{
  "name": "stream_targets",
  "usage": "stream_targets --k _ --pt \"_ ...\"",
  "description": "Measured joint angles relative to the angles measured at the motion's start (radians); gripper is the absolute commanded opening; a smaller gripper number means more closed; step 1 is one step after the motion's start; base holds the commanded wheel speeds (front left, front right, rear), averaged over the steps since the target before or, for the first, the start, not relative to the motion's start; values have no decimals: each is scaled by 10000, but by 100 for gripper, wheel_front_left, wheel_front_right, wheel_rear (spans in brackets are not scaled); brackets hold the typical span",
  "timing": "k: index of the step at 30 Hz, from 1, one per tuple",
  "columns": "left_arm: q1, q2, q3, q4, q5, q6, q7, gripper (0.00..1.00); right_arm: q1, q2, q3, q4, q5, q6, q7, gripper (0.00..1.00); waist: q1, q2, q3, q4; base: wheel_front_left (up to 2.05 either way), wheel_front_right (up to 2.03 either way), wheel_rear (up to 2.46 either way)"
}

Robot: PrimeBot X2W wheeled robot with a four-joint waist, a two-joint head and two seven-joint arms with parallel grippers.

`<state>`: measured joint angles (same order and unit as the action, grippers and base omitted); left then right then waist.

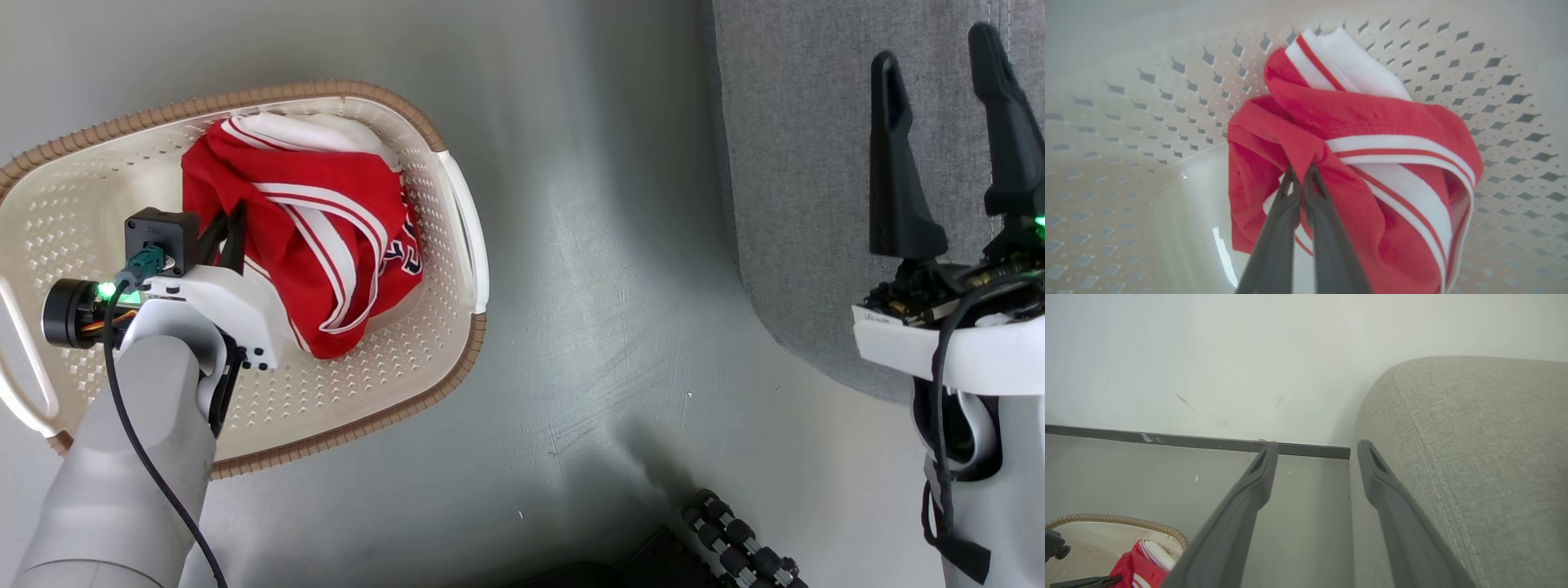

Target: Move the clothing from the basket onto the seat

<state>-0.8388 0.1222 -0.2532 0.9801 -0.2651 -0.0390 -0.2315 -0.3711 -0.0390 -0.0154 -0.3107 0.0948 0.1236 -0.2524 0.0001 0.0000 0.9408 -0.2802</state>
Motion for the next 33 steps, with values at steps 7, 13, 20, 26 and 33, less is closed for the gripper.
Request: stream_targets --k 7,13,20,26,33 --pt "50 -186 -69 -219 0 -94 -146 0 -278 -12 75 167 15 0 -33 100 0 0 -143 163 0 0 0" --pt "149 -190 -138 -802 31 -238 -176 0 -509 -23 127 372 15 0 -40 100 0 0 -360 342 0 0 0" --pt "693 -159 155 -2527 31 -268 -178 0 -720 -33 151 527 15 0 -40 100 0 0 -725 584 0 0 0" --pt "1342 -15 364 -3939 127 -268 -178 0 -1028 -48 215 694 -38 0 -42 100 0 0 -1126 790 0 0 0" --pt "1751 123 817 -5597 207 -251 -178 0 -1089 -56 314 1062 -161 0 -42 100 0 0 -1695 1041 0 0 0"
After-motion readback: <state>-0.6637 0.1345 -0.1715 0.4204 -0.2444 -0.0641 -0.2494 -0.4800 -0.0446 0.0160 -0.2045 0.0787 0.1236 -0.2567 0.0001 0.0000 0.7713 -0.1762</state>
